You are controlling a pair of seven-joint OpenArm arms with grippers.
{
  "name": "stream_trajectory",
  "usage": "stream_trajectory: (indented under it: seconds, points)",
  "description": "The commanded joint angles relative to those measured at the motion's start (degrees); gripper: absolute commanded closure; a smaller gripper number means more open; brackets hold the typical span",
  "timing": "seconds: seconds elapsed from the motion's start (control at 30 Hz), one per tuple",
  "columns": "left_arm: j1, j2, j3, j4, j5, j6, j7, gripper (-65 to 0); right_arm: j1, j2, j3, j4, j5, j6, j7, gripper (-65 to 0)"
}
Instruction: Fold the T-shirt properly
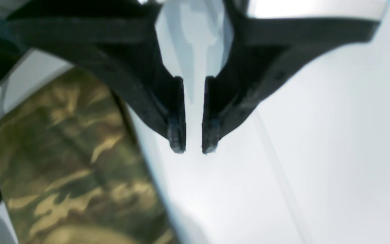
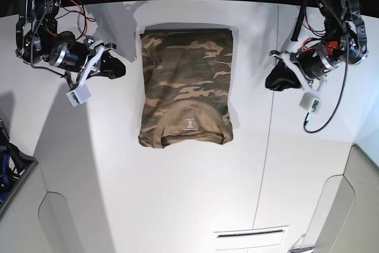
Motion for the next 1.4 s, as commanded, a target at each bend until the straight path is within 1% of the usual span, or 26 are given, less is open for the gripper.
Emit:
stream_trajectory:
  seconds: [0.0,0.1,0.2,0.3,0.4,0.53,0.63,0.7,0.8,0.87,0.93,1.0,1.07,1.17,1.23,1.37]
  points:
    - [1.8,-0.6,-1.5,2.0,-1.5,-0.9,-0.7,-9.7,-0.9,1.7,0.3,1.9,1.0,0.3,0.4,0.0]
    - [7.8,-0.6,-5.0,5.1,-3.9,-1.0,0.9,-9.7,-4.3,4.5,0.3,4.6,1.9,0.3,-0.2,0.0]
    - [14.0,-0.6,-8.4,7.9,-5.6,-1.0,2.4,-9.7,-7.7,7.1,0.3,6.3,4.6,0.3,-1.9,0.0]
    - [20.7,-0.6,-10.9,9.7,-5.9,-1.0,2.4,-9.7,-11.1,9.7,0.3,7.3,8.9,0.3,-5.2,0.0]
    - [26.9,-0.6,-11.6,10.1,-5.6,-1.0,2.4,-9.7,-14.3,12.1,0.3,7.3,13.0,0.5,-7.8,0.0]
    - [35.2,0.5,-11.6,10.1,-2.8,-1.0,1.6,-9.7,-19.8,15.1,0.3,7.3,14.9,0.5,-8.3,0.0]
    - [40.7,2.0,-11.6,10.1,2.4,-1.0,-1.1,-9.7,-24.2,17.0,0.3,7.3,15.9,0.5,-9.2,0.0]
    - [43.8,2.3,-11.6,9.9,4.9,-1.0,-3.0,-9.7,-26.8,18.1,0.3,7.3,16.2,0.5,-10.1,0.0]
    - [47.7,2.2,-11.6,9.6,9.0,-1.0,-6.9,-9.7,-30.2,18.6,0.3,7.3,15.9,0.3,-11.5,0.0]
    - [49.9,1.7,-11.5,8.7,9.9,-1.0,-8.9,-9.7,-32.5,18.6,0.3,7.3,15.7,0.3,-11.5,0.0]
    - [51.3,0.4,-10.8,7.6,9.9,-1.0,-10.6,-9.7,-34.9,18.5,0.3,7.2,15.7,0.3,-11.5,0.0]
    - [51.6,-1.5,-9.1,6.1,9.9,-1.0,-10.7,-9.7,-36.6,18.4,0.3,6.9,15.3,0.3,-11.5,0.0]
    - [51.4,-3.7,-6.8,3.9,9.8,-1.0,-11.1,-9.7,-37.9,17.7,0.2,6.4,12.9,0.0,-11.4,0.0]
    - [50.7,-5.9,-2.6,0.1,9.9,-1.0,-16.0,-9.7,-38.7,16.9,-1.0,4.3,8.4,-0.1,-10.8,0.0]
    - [49.2,-6.0,0.7,-2.8,10.6,-1.0,-16.8,-9.7,-38.6,17.0,-2.9,1.8,7.5,-0.3,-10.2,0.0]
    - [45.2,-6.0,8.3,-10.7,15.2,-1.0,-16.7,-9.7,-38.6,17.0,-8.8,-4.7,7.3,-0.3,-9.7,0.0]
